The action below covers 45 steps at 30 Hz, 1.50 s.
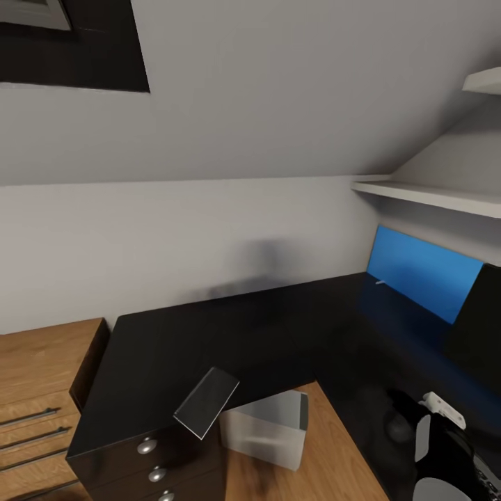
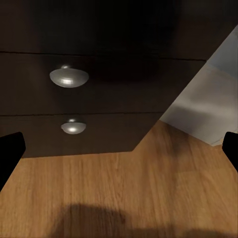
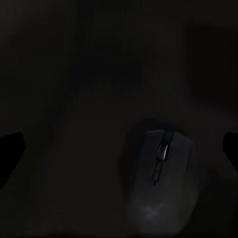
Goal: In the bedroom, organize the workspace by keeping the computer under the desk, ensuring the monitor is on the desk, placing the keyboard on the desk next to the monitor, placing the mouse on the desk next to the keyboard, moving the folder from the swivel chair onto the desk next to the mouse, stacking the notebook on top of the folder with the pen on top of the notebook, and positioning the swivel chair next to the desk.
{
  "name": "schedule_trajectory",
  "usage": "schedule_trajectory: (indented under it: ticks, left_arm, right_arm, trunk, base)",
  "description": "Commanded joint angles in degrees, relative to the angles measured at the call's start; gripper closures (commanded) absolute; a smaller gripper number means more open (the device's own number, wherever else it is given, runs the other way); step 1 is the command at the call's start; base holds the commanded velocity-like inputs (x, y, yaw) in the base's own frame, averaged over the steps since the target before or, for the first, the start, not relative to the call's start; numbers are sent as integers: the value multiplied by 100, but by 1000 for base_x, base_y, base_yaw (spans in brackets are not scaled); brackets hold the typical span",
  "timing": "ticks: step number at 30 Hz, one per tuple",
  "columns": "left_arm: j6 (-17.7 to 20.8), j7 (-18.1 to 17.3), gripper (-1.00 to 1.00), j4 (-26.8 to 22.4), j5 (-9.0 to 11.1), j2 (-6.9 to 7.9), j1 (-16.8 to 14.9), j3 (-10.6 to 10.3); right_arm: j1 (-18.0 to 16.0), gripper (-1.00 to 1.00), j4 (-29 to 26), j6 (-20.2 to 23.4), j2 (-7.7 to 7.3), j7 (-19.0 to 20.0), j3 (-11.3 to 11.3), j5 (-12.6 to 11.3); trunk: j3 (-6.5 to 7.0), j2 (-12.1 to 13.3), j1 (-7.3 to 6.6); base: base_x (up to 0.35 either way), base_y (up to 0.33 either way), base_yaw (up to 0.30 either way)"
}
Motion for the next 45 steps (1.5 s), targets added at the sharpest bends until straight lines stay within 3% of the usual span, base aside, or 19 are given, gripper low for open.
schedule_trajectory:
  ticks: [1, 7, 18, 36, 45]
  left_arm:
    - [-9, -36, -100, 2, 33, -4, -2, 22]
    - [-13, -43, -100, 2, 27, -4, -4, 20]
    - [-10, -47, -100, 2, 27, 0, -4, 30]
    - [-6, -51, -100, 10, 28, 4, -4, 36]
    - [-6, -54, -100, 11, 27, 4, -4, 36]
  right_arm:
    - [-9, -100, -16, 25, 23, 66, -20, 62]
    - [-9, -100, -40, -5, 128, 148, 85, 64]
    - [-9, -100, -28, -727, 312, 193, 169, 88]
    - [-7, -100, 95, -1000, 318, 203, 191, 117]
    - [-2, -100, 396, -1003, 318, 250, 622, 136]
  trunk:
    - [-9, -5, 1]
    - [-24, -5, 1]
    - [-32, -5, 1]
    - [-33, -5, 1]
    - [-33, -5, 1]
  base:
    - [0, 0, 58]
    - [0, 0, 147]
    - [0, 0, 254]
    - [-39, 0, 273]
    - [-293, 0, 253]
